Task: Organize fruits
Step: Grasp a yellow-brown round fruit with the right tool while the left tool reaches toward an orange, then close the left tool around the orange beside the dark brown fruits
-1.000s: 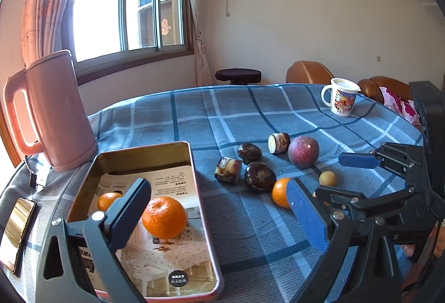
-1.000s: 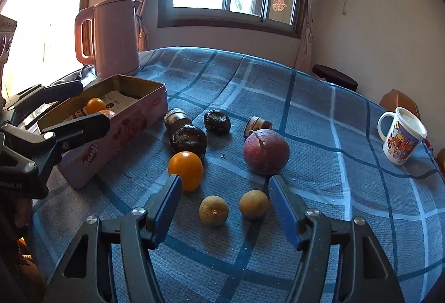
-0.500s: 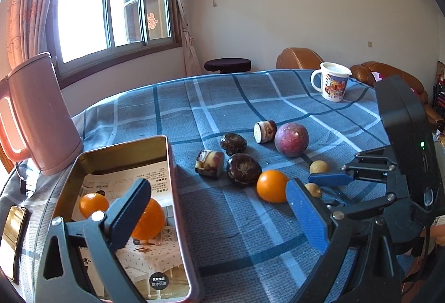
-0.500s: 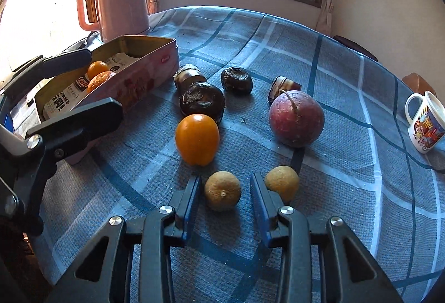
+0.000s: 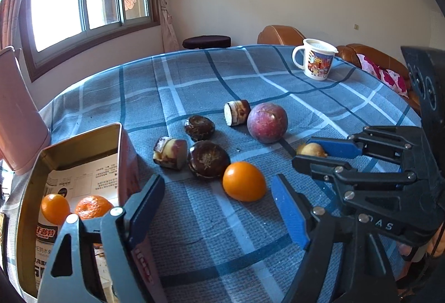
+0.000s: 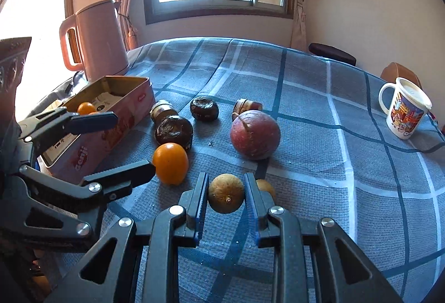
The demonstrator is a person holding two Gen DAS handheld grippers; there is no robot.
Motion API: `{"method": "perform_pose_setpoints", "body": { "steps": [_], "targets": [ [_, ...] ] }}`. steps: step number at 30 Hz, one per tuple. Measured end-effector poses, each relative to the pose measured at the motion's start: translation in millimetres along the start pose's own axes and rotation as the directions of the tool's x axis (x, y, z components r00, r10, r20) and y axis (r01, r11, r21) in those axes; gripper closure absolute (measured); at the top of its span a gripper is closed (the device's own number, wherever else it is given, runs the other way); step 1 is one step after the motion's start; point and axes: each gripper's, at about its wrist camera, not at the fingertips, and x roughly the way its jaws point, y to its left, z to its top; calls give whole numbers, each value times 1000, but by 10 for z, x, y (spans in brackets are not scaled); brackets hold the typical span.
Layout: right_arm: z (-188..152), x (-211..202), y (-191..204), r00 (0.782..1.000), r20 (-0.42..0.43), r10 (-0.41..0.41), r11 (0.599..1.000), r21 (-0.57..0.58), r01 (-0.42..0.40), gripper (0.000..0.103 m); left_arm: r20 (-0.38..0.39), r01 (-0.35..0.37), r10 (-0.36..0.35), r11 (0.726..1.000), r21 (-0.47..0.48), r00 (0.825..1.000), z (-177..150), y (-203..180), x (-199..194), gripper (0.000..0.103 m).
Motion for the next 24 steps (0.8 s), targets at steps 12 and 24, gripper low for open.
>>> {"method": "perform_pose_setpoints", "body": {
  "steps": [12, 24],
  "targets": [
    [89, 97, -158, 999, -2, -43, 997, 58, 43, 76, -120, 54, -52, 998, 16, 991, 89, -145, 339, 55],
    [62, 0, -162, 999, 48, -7, 998, 63, 4, 76, -32, 61, -61, 998, 8, 998, 102, -113, 174, 61]
  ]
}}
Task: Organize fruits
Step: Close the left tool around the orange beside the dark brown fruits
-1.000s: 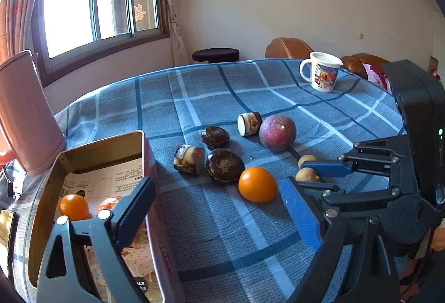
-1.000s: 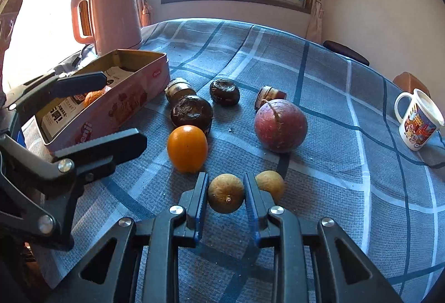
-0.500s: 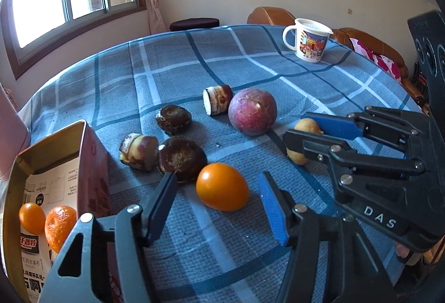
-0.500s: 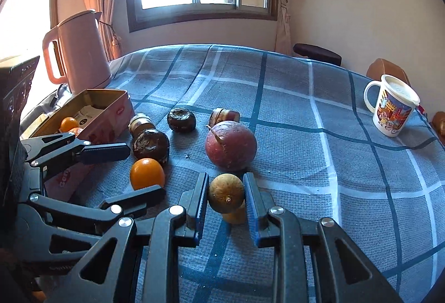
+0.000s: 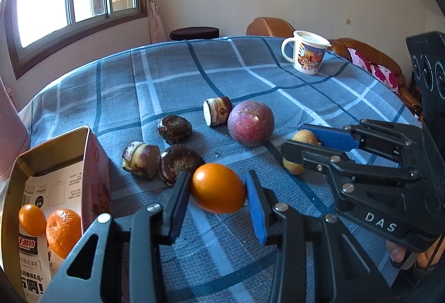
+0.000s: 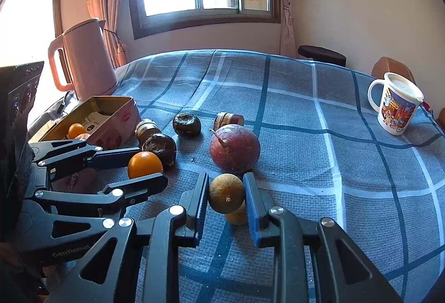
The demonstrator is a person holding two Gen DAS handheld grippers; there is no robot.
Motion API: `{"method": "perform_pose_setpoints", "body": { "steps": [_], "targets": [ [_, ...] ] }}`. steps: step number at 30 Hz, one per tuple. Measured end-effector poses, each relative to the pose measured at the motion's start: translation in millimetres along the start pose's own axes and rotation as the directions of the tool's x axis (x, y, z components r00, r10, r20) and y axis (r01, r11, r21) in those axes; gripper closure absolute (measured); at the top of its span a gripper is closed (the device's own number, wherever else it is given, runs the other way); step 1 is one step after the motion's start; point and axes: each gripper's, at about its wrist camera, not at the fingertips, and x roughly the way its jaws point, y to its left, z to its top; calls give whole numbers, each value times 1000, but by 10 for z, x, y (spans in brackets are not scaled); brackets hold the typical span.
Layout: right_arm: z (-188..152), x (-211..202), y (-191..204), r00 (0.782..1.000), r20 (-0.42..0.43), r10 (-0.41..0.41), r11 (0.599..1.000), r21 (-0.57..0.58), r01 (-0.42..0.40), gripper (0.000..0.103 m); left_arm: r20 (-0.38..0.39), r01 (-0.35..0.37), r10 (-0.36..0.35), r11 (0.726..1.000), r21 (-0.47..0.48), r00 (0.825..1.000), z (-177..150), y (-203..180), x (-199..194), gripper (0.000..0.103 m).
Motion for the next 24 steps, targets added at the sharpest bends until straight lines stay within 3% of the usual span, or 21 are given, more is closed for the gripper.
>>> {"method": "perform_pose_setpoints", "body": {
  "steps": [24],
  "targets": [
    [-21, -251, 0, 989, 149, 7, 1000, 0, -7, 76, 158, -22, 25, 1000, -19, 987, -18, 38, -287, 61]
  ]
}}
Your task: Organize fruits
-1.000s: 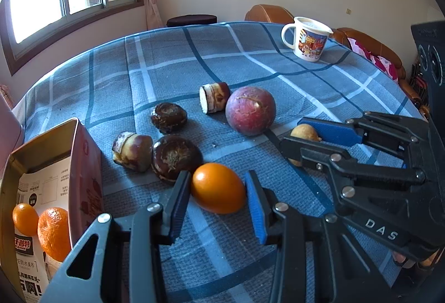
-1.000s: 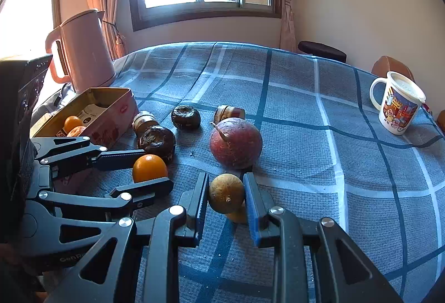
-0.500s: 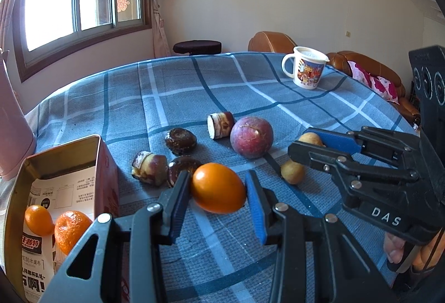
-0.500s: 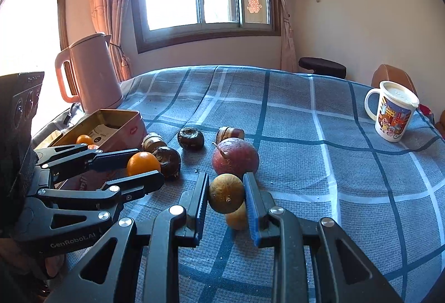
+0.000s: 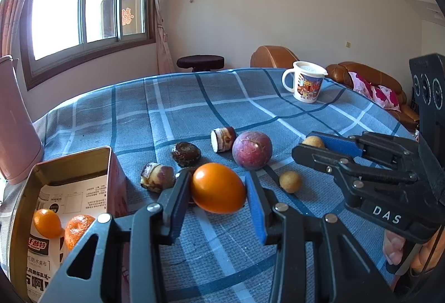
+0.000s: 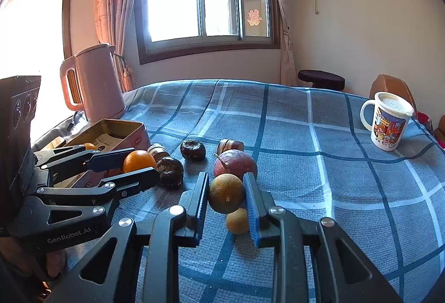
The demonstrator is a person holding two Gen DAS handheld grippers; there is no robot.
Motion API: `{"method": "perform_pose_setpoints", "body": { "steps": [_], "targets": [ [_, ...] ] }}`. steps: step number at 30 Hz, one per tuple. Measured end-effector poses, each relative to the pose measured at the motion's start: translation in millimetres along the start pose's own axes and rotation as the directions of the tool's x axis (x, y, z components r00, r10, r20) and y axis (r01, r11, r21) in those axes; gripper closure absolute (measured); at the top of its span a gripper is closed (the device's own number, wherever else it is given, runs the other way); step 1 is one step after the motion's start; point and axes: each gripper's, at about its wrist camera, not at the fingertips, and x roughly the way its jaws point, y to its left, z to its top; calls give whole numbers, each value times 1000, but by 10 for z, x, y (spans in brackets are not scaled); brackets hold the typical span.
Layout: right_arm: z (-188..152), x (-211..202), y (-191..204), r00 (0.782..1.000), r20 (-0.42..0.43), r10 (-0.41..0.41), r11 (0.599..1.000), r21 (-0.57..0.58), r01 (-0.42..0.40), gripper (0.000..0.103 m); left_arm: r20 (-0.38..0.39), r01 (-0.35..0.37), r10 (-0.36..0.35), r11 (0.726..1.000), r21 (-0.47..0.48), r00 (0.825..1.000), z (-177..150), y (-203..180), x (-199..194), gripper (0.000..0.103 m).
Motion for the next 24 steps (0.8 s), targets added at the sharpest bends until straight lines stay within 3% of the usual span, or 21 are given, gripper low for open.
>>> {"method": "perform_pose_setpoints", "body": {
  "steps": [24],
  "targets": [
    [-4, -174, 27, 995, 97, 3, 1000, -21, -1, 76, 89, -25, 25, 1000, 2, 996, -14, -6, -173, 61]
  ]
}}
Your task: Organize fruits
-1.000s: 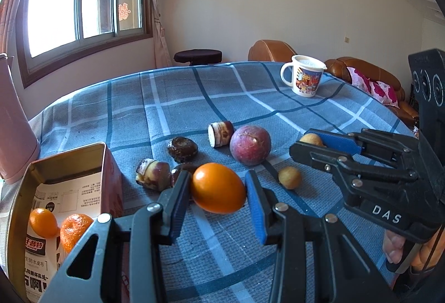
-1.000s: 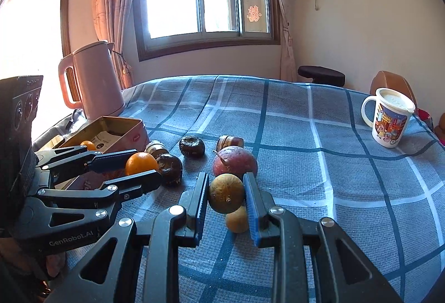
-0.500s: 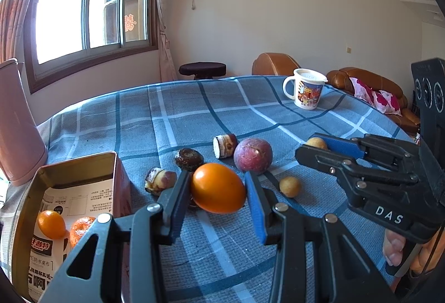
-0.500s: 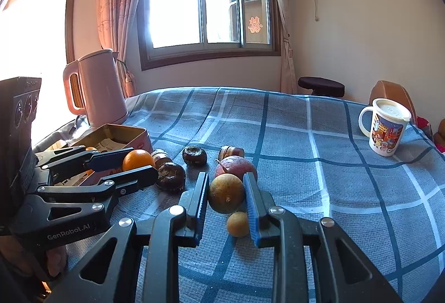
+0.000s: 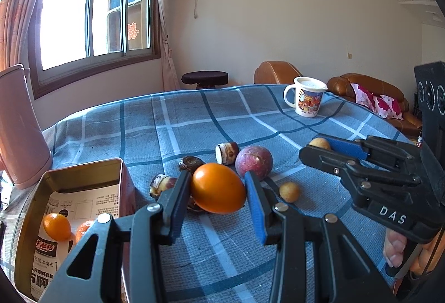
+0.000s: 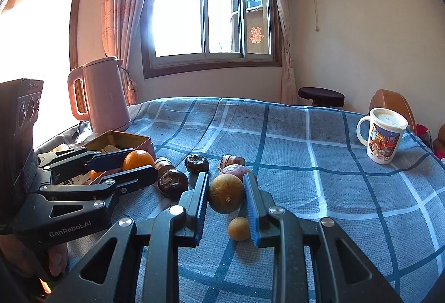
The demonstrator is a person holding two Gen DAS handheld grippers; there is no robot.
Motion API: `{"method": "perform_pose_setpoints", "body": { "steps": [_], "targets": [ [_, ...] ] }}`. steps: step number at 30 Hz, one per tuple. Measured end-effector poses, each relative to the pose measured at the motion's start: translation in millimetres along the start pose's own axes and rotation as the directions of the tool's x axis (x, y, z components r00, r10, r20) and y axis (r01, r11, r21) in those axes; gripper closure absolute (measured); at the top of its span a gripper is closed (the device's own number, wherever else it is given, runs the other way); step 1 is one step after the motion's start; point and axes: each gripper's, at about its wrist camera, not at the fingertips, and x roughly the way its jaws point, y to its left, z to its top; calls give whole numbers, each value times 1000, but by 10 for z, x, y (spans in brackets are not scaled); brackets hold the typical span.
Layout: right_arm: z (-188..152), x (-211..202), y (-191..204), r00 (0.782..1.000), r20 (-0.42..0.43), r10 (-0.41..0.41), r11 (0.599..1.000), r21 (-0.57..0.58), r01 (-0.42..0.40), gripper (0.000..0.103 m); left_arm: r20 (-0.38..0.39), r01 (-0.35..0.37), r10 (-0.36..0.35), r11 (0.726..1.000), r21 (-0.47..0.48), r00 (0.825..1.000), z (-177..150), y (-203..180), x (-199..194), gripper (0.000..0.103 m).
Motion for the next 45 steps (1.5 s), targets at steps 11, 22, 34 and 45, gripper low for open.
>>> {"method": "perform_pose_setpoints", "body": {
  "steps": [11, 22, 34, 45],
  "targets": [
    [-12, -68, 24, 999, 35, -4, 1000, -9, 4, 76, 37, -5, 4, 1000, 6, 999, 0, -12, -70, 61],
    [-13, -119, 42, 998, 69, -9, 1000, -17, 10, 76, 72, -10, 9, 1000, 10, 997, -12, -26, -141, 61],
    [-23, -175, 55, 995, 103, -12, 1000, -25, 14, 76, 113, -12, 11, 1000, 11, 994, -14, -23, -211, 61],
    [-19, -214, 62, 992, 127, -12, 999, -29, 15, 76, 139, -15, 13, 1000, 16, 990, -22, -38, -255, 61]
  ]
}}
